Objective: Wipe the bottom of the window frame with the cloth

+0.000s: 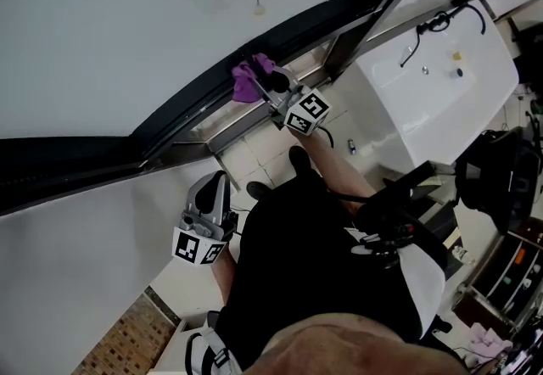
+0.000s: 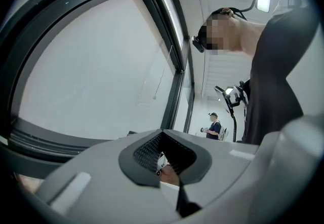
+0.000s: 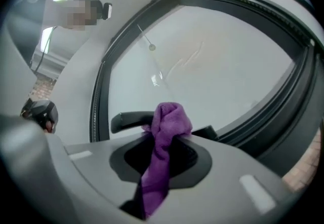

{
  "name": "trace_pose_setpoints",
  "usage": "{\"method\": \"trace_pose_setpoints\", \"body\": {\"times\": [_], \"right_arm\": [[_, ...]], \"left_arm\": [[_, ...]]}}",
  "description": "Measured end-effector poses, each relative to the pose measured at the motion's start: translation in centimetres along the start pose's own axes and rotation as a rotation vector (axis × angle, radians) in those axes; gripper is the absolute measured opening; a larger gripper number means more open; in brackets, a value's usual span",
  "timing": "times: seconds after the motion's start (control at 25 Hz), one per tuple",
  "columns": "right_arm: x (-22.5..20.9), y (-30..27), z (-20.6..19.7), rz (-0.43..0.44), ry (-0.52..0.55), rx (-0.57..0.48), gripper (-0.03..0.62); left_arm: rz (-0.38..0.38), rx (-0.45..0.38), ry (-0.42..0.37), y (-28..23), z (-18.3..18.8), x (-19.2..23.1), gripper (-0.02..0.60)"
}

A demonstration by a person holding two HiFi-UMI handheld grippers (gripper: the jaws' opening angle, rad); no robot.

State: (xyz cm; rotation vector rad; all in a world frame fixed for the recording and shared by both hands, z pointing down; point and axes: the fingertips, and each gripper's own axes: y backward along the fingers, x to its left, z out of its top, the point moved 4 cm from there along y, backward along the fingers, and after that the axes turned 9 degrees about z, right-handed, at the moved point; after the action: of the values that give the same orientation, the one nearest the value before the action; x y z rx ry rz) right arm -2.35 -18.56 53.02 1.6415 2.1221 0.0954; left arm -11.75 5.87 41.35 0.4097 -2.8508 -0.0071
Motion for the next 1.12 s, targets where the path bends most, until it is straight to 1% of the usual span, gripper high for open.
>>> {"method": "trace_pose_setpoints", "body": {"times": [0.08,0.16,0.24,0.32,0.36,0.44,0.48,0.52,0.56,0.6,0.68,0.72,0.8,0.84,0.92,0.96,1.04,1.12], "right_arm": [[0.6,0.8,0.6,0.015,0.036,0.011,0.071],[1.2,1.9,0.9,0.028,0.050,0.018,0.071],[2.0,3.1,0.9,0.047,0.038,0.023,0.071],[3.0,4.6,1.1,0.075,0.001,0.020,0.071],[3.7,5.6,1.4,0.098,-0.022,0.009,0.071],[5.5,7.8,3.0,0.176,-0.064,-0.045,0.071],[6.3,8.9,4.3,0.214,-0.073,-0.079,0.071],[6.6,9.7,5.7,0.226,-0.064,-0.103,0.070],[6.1,10.1,7.1,0.201,-0.036,-0.107,0.070],[4.9,10.0,8.3,0.147,0.009,-0.088,0.071],[1.9,7.8,10.4,0.034,0.137,-0.001,0.071],[0.6,6.0,11.1,0.005,0.207,0.062,0.071],[-1.2,2.2,11.3,-0.022,0.336,0.235,0.071],[-1.8,0.5,10.9,-0.024,0.383,0.326,0.071],[-2.3,-2.5,9.8,-0.007,0.433,0.473,0.071],[-2.3,-3.5,9.1,0.003,0.442,0.521,0.071],[-2.2,-4.6,8.2,0.019,0.440,0.562,0.071],[-2.3,-4.9,7.8,0.016,0.421,0.567,0.071]], "left_arm": [[-0.007,0.004,0.001,-0.3,0.0,-0.1,0.000],[-0.015,0.007,0.003,-0.6,0.0,-0.2,0.000],[-0.024,0.011,0.005,-0.9,0.0,-0.2,0.000],[-0.034,0.017,0.006,-1.3,-0.1,-0.2,0.000],[-0.040,0.020,0.006,-1.5,-0.2,-0.2,0.000],[-0.051,0.025,0.006,-1.9,-0.2,-0.1,0.000],[-0.055,0.028,0.007,-2.1,-0.2,0.0,0.000],[-0.059,0.031,0.008,-2.3,-0.2,0.1,0.000],[-0.062,0.034,0.011,-2.4,-0.3,0.2,0.000],[-0.067,0.036,0.011,-2.6,-0.3,0.2,0.000],[-0.083,0.037,0.006,-3.1,-0.3,-0.1,0.000],[-0.092,0.035,0.002,-3.3,-0.2,-0.4,0.000],[-0.102,0.025,-0.006,-3.4,0.1,-1.0,0.000],[-0.100,0.019,-0.009,-3.3,0.3,-1.2,0.000],[-0.079,0.007,-0.011,-2.8,0.5,-1.2,0.000],[-0.062,0.002,-0.011,-2.5,0.5,-1.0,0.000],[-0.023,-0.006,-0.010,-1.8,0.6,-0.4,0.000],[0.012,-0.012,-0.006,-1.1,0.6,0.3,0.000]]}}
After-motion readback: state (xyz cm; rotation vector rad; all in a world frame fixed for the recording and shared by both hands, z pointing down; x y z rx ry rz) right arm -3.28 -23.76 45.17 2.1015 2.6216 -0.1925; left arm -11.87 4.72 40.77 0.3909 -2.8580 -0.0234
